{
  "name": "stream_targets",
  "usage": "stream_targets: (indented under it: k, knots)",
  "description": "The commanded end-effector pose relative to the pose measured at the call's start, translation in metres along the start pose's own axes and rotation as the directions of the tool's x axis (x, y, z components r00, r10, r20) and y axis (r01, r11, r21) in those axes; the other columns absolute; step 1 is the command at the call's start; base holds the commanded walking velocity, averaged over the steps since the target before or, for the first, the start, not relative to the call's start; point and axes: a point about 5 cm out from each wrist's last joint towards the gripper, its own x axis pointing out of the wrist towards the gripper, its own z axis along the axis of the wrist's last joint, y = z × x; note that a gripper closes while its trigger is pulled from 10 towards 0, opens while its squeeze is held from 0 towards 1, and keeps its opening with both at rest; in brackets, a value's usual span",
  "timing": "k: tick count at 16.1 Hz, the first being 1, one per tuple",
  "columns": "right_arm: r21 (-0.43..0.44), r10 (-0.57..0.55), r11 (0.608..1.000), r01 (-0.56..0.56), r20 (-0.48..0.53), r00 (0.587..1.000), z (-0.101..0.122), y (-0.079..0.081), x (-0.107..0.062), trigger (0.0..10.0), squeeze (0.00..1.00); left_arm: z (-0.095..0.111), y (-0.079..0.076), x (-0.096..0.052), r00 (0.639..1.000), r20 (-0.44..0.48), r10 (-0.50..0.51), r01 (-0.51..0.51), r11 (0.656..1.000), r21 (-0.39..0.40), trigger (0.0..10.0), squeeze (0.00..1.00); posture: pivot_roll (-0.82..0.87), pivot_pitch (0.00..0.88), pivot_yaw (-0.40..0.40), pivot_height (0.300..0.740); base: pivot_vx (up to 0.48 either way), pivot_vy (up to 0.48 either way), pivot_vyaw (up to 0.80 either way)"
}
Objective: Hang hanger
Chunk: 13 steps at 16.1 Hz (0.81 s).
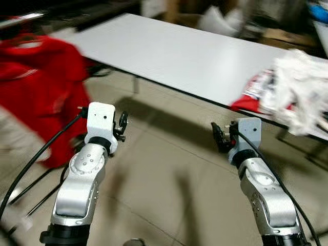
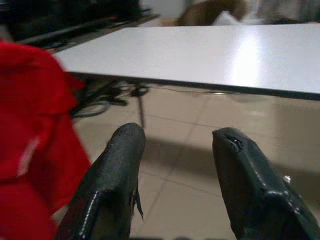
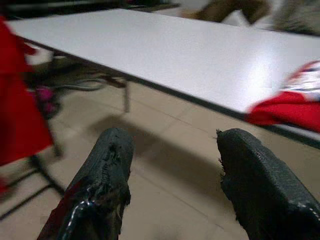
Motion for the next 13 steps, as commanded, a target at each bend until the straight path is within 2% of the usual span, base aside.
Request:
stream_targets:
  k: [1, 2, 3, 5, 6, 7, 8, 10, 12, 13]
  knots:
    - [0.052, 0.017, 0.998, -0.018, 0.014, 1.0, 0.0031, -0.0007, 0.0002, 10.0, 0.31, -0.0031, 0.0018, 0.0008, 0.999, -0.03, 0.011, -0.011, 1.0, 0.0, 10.0, 0.0, -0.07, 0.001, -0.01, 0.74, 0.0, 0.0, 0.8]
    - [0.047, 0.006, 0.999, -0.007, 0.013, 1.0, 0.004, -0.002, 0.0006, 10.0, 0.03, -0.0042, 0.0009, 0.0011, 0.999, -0.035, 0.015, -0.015, 1.0, -0.022, 10.0, 0.0, -0.07, 0.0, -0.013, 0.74, 0.0, 0.0, 0.0]
    - [0.059, -0.011, 0.998, 0.011, 0.003, 1.0, 0.0036, -0.0036, 0.0011, 10.0, 0.0, -0.0045, 0.0, 0.0012, 0.999, -0.033, 0.011, -0.012, 0.999, -0.039, 10.0, 0.0, -0.07, 0.0, -0.013, 0.74, 0.0, 0.0, 0.0]
    - [-0.018, -0.029, 0.999, 0.028, -0.054, 0.998, 0.0022, -0.0049, 0.0042, 10.0, 0.0, -0.0046, -0.0014, 0.0004, 1.0, -0.026, 0.011, -0.012, 0.998, -0.066, 10.0, 0.0, -0.08, 0.0, -0.012, 0.74, 0.332, 0.0, 0.0]
    - [-0.058, -0.047, 0.997, 0.046, -0.028, 0.998, 0.0045, -0.0063, 0.0051, 10.0, 0.0, -0.0056, -0.0007, 0.0, 0.999, -0.035, 0.017, -0.019, 0.998, -0.06, 10.0, 0.0, -0.08, 0.0, -0.012, 0.74, 0.379, 0.0, 0.0]
    - [-0.06, -0.058, 0.996, 0.061, 0.045, 0.997, 0.0091, -0.0065, 0.0063, 10.0, 0.0, -0.0069, 0.0008, -0.0009, 0.999, -0.043, 0.027, -0.03, 0.998, -0.058, 10.0, 0.0, -0.08, 0.0, -0.012, 0.74, 0.375, 0.0, 0.0]
    - [-0.028, -0.064, 0.997, 0.066, 0.077, 0.995, 0.0096, -0.0065, 0.0064, 10.0, 0.0, -0.0089, 0.0033, -0.0024, 0.998, -0.052, 0.044, -0.047, 0.997, -0.058, 10.0, 0.0, -0.07, 0.0, -0.012, 0.74, 0.375, 0.0, 0.0]
    - [0.12, -0.077, 0.99, 0.075, 0.011, 0.997, 0.0035, -0.0091, 0.0056, 10.0, 0.0, -0.0099, 0.0043, -0.0028, 0.997, -0.054, 0.05, -0.053, 0.997, -0.053, 10.0, 0.0, -0.07, 0.0, -0.012, 0.74, 0.369, 0.0, 0.0]
    - [0.152, -0.023, 0.988, 0.015, 0.051, 0.998, 0.0061, -0.005, 0.0032, 10.0, 0.0, -0.0085, 0.0035, -0.0026, 0.998, -0.05, 0.042, -0.043, 0.998, -0.036, 10.0, 0.0, -0.07, 0.0, -0.009, 0.74, 0.369, 0.0, 0.0]
    - [0.127, 0.006, 0.992, -0.015, 0.067, 0.998, 0.0069, -0.0014, 0.0027, 10.0, 0.0, -0.0078, 0.0027, -0.0023, 0.998, -0.047, 0.037, -0.038, 0.999, -0.029, 10.0, 0.0, -0.07, 0.0, -0.009, 0.74, 0.371, 0.0, 0.0]
